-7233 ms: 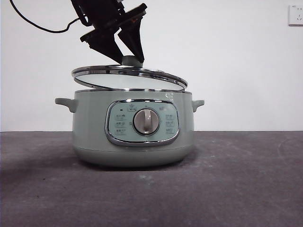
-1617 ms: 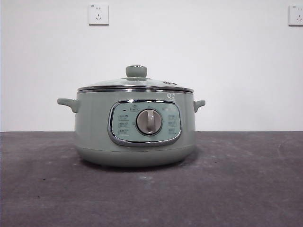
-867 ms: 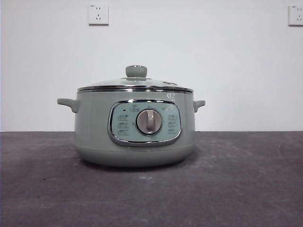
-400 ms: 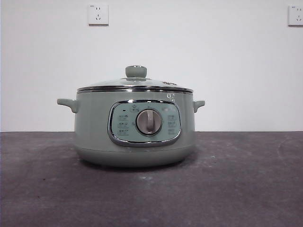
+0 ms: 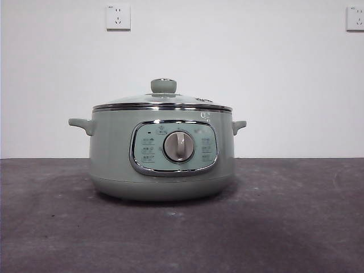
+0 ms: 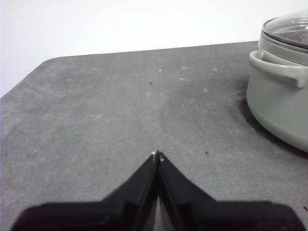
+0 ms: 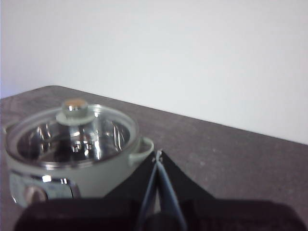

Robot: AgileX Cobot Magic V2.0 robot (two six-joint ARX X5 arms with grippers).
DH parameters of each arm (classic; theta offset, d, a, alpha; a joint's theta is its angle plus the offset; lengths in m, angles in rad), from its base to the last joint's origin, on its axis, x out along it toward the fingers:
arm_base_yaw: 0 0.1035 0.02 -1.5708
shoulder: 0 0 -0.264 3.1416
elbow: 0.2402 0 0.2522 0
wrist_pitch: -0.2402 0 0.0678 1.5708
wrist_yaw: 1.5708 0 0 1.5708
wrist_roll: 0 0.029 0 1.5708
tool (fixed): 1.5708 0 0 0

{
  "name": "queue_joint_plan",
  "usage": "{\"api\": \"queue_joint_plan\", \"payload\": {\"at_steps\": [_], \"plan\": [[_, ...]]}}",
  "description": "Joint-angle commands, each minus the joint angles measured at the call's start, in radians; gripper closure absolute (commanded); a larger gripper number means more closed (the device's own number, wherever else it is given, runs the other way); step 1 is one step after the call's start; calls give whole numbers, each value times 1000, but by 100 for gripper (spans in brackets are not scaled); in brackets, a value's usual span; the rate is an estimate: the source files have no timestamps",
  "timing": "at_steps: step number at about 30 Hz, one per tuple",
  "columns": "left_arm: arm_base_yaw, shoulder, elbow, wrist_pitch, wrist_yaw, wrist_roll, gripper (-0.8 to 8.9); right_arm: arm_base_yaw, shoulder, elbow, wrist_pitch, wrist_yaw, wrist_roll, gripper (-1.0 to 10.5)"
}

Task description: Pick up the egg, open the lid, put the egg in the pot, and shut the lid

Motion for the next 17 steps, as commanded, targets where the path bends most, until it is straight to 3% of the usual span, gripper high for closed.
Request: {"api": "queue_joint_plan", "payload": {"at_steps": [1,10,17], "plan": [[3,-3,-15,2,-2,-11,817,-9,-61,-104,46,4,-5,946],[3,-3,-15,2,-2,-11,817,-19,-228,-364,85,58,68,946],[3,-3,-15,2,-2,-11,817,-19,-290,-448,48,58,109,946]]}}
